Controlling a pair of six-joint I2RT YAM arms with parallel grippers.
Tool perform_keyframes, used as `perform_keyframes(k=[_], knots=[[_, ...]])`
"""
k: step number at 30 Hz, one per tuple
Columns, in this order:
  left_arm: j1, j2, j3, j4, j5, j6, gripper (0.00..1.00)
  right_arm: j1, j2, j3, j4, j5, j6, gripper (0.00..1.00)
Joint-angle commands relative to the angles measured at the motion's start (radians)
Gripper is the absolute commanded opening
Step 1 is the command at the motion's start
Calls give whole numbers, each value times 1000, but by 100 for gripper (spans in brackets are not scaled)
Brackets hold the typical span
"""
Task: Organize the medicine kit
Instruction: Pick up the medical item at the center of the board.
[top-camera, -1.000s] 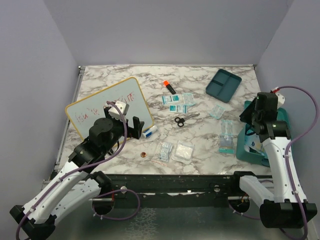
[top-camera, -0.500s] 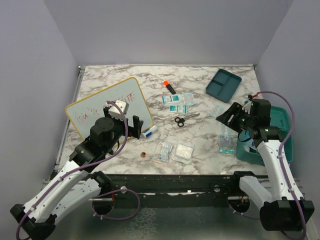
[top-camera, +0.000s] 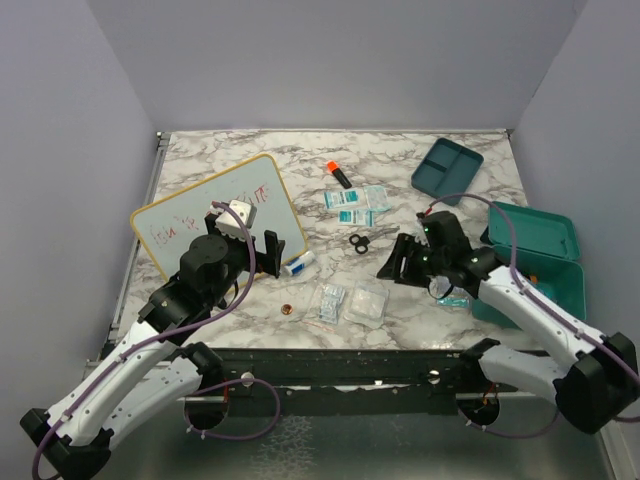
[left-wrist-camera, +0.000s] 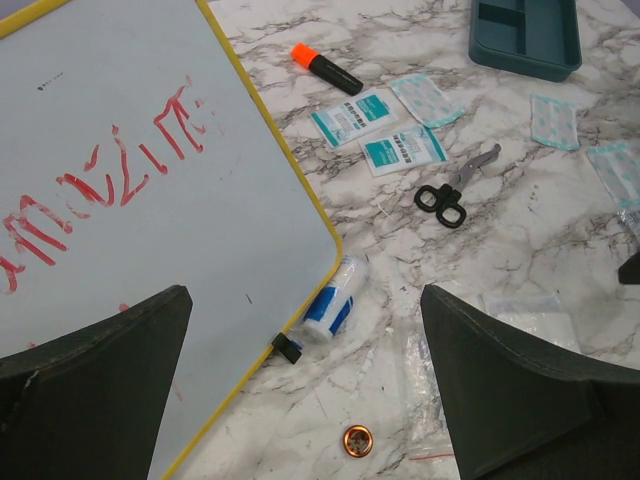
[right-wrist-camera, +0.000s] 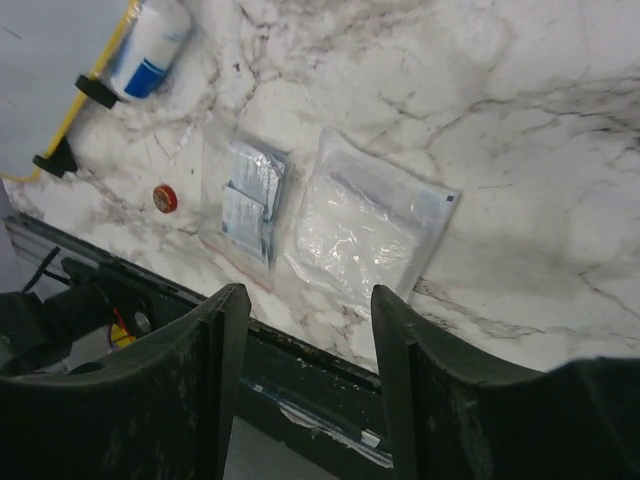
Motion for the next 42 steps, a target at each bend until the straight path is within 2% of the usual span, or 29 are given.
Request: perform_keyframes(k=[1,7,23,32,35,40,42], knots=[[-5,-14,-14,0,-29,10,99,118,101,-45,106,135,119,57],[-5,-19,-14,0,-25,11,99,151,206,-74,154,213,114,56],[-5,-31,-16,-1,-30,12,99,166,331,-145,247,188,122,47],[-5,-32,-16,0,-28,12,99,168,325,-156,235,215,106,31],[-5,-31,-16,-1,-25,9,99,169,307,-164,243,214,100,22],[-6,-36,-17,-3,-26,10,99,169,288,-163,251,208,80,3],[-5,-39,-17,-5,-28,10,99,169,280,-148,238,200,69,1]])
